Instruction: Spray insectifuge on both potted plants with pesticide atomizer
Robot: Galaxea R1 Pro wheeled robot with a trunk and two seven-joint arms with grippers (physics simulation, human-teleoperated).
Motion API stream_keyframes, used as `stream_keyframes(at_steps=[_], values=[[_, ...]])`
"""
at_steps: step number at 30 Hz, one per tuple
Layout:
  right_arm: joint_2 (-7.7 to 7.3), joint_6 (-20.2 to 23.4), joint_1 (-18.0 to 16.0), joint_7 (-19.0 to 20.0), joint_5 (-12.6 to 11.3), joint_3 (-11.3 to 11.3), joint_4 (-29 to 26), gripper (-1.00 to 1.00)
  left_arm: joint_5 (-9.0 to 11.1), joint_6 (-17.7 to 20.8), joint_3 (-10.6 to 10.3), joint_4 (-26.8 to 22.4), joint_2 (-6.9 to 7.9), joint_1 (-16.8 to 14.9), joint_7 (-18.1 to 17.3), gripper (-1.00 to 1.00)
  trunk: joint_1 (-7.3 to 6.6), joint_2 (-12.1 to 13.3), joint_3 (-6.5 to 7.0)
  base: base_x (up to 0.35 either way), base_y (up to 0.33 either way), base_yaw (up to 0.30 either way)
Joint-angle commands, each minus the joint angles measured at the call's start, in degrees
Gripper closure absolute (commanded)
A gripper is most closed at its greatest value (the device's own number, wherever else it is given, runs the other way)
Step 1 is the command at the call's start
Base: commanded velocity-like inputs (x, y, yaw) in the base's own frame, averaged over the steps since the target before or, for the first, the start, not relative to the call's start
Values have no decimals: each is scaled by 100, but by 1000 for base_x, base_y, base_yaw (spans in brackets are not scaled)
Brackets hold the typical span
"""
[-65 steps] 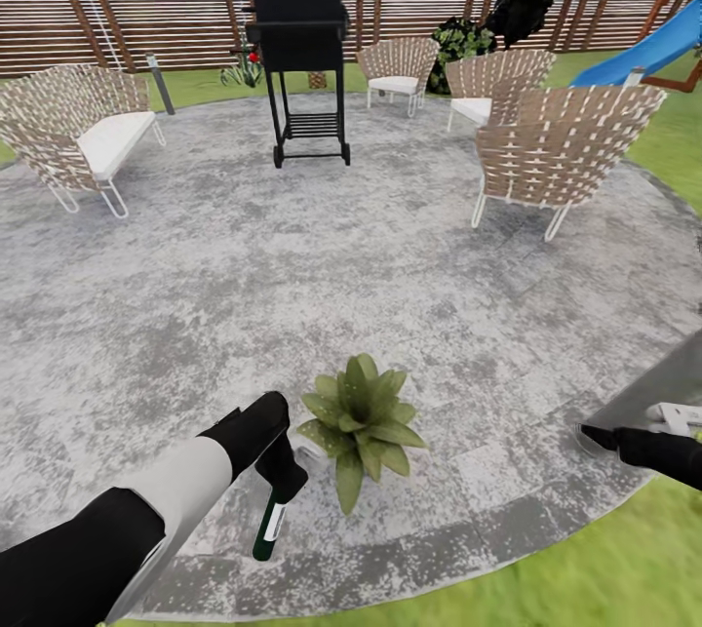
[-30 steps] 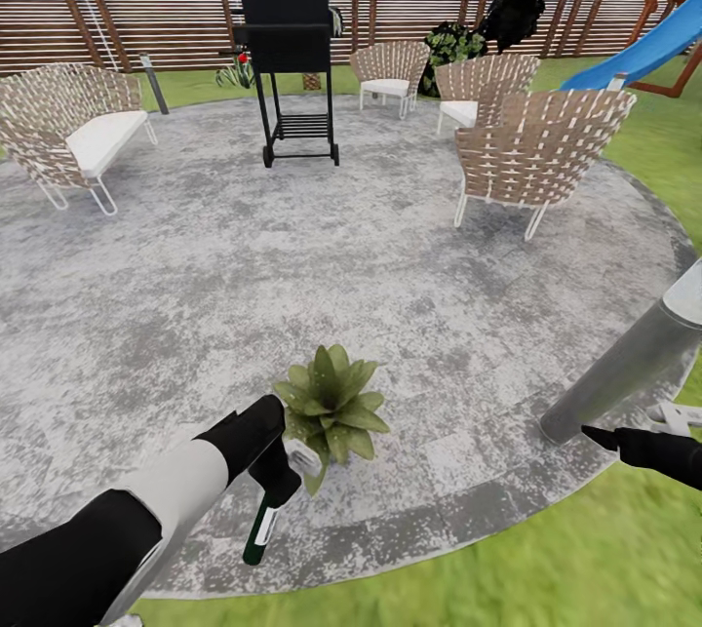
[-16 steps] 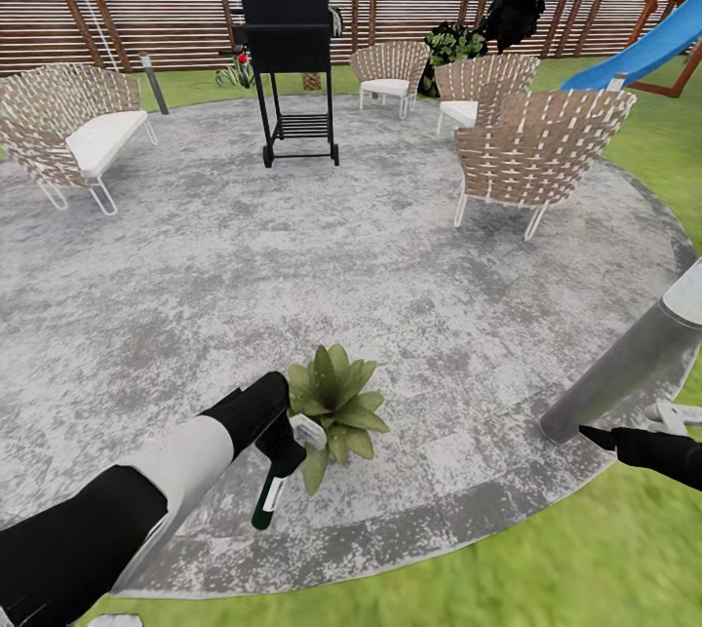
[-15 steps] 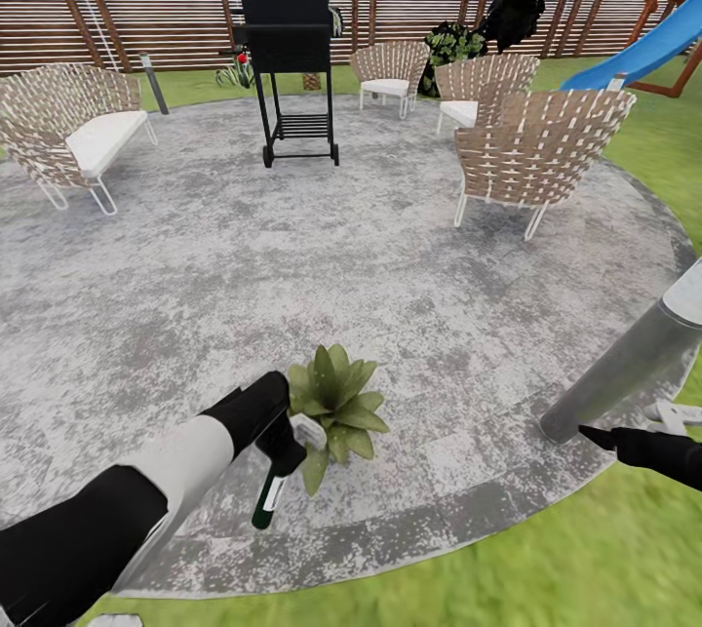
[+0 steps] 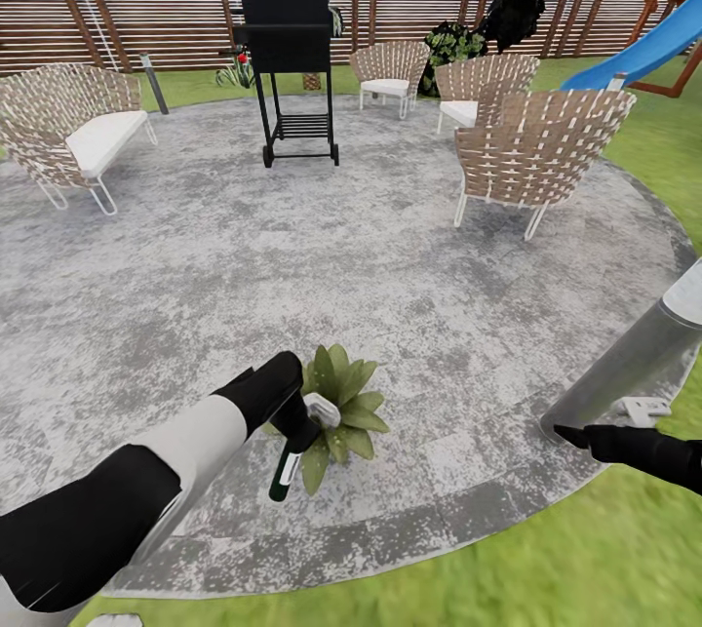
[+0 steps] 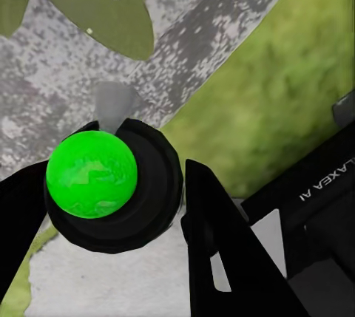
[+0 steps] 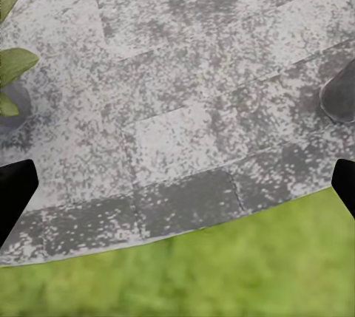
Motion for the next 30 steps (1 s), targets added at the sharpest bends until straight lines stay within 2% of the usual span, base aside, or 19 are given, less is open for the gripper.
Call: stream_keyframes(at_steps=[1, 7, 11, 21, 30], values=[[0, 20, -5, 59, 50, -6, -5, -100, -61, 11, -6, -6, -7, -9, -59, 100, -1, -2, -4, 0, 0, 0], [-8, 20, -5, 53, 34, -27, -4, -100, -60, 12, -7, 0, -17, -20, -62, 100, -1, -2, -4, 0, 0, 12], [-10, 20, -5, 52, 33, -32, -4, -100, -60, 12, -13, 4, -19, -14, -63, 100, -1, -2, -4, -19, -46, 164], [-10, 20, -5, 51, 32, -28, -4, -100, -57, 12, -12, 3, -19, -11, -71, 100, -1, -2, -4, -174, -209, 227], [-10, 24, -5, 51, 32, -28, -4, -100, -65, 5, -22, 0, -11, 66, -71, 100, -1, -2, -4, -142, -151, 45]])
